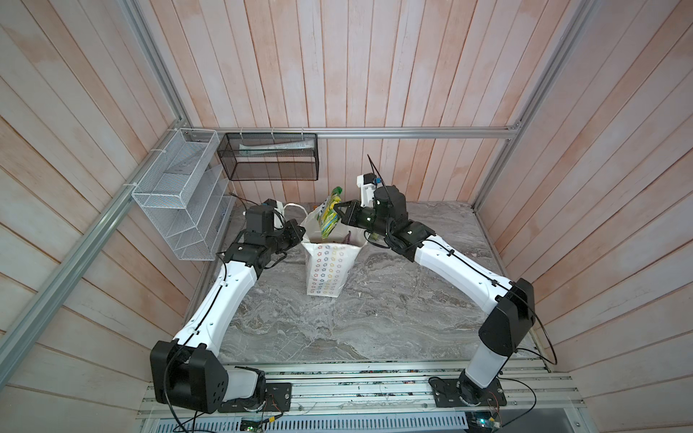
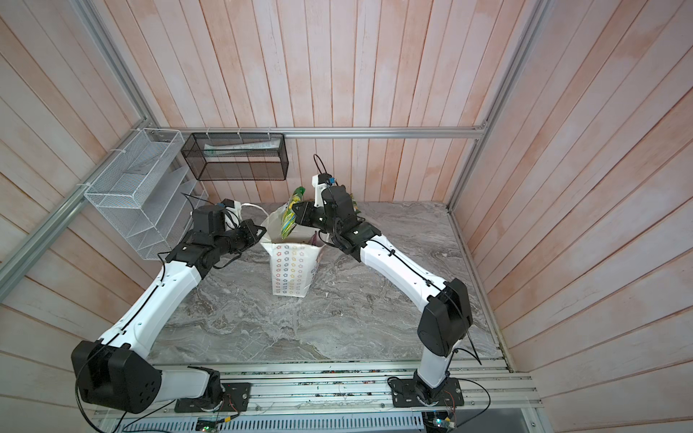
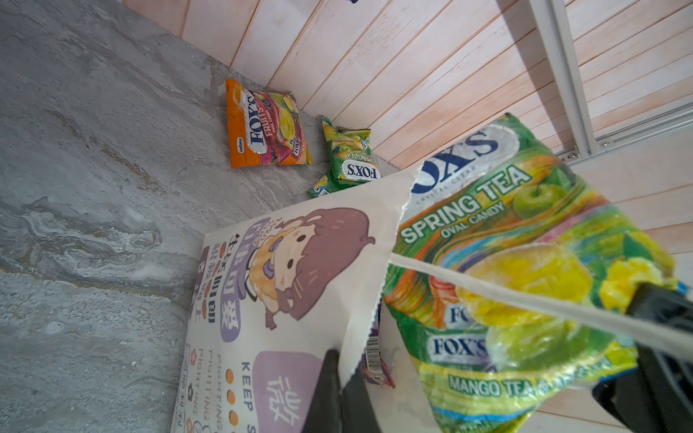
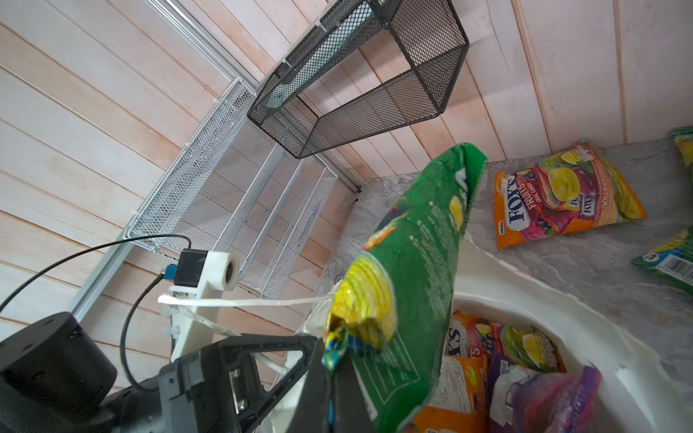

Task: Place the snacks into the paper bag
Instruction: 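Lower the Spring Tea bag into the paper bag and open the right gripper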

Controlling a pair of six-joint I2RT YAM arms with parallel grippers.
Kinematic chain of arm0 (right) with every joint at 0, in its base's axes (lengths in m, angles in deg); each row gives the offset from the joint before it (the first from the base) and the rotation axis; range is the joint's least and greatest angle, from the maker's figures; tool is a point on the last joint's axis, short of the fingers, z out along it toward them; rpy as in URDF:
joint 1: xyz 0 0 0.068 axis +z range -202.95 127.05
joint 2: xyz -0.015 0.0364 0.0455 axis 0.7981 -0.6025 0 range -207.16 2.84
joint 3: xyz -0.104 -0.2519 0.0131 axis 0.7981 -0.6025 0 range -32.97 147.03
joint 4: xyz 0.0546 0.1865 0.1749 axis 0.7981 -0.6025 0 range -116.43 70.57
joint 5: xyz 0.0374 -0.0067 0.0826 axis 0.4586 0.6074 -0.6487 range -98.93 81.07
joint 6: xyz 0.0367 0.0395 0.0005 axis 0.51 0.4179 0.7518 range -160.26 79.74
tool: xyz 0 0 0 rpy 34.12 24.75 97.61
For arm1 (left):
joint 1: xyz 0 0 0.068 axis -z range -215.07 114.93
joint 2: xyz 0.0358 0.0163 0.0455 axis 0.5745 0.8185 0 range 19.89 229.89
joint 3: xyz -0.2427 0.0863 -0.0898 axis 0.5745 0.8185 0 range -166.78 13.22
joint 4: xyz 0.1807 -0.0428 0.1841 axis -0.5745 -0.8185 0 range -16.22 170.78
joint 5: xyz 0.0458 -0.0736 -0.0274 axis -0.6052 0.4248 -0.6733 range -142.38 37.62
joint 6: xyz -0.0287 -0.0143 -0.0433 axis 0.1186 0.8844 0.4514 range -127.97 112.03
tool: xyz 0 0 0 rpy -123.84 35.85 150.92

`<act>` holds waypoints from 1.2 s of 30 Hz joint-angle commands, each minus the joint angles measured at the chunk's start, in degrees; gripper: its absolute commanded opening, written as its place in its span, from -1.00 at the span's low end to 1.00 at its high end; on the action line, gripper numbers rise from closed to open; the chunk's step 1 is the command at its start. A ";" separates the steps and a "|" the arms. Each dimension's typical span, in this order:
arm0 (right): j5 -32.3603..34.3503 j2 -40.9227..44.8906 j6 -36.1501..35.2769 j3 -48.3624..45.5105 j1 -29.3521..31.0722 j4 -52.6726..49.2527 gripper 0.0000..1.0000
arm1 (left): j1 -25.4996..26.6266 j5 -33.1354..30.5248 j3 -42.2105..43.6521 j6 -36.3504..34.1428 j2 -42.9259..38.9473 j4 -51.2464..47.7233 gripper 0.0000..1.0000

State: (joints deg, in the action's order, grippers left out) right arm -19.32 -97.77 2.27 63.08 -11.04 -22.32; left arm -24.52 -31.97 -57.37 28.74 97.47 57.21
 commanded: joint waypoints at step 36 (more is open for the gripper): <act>11.15 1.82 -7.72 -1.62 7.52 -10.30 -0.37 | -0.28 0.34 -0.57 0.30 -1.41 4.51 -0.91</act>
State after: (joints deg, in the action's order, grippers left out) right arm -11.41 -98.89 -3.92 60.48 -3.58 -31.09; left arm -24.56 -31.86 -57.37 28.72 97.47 57.62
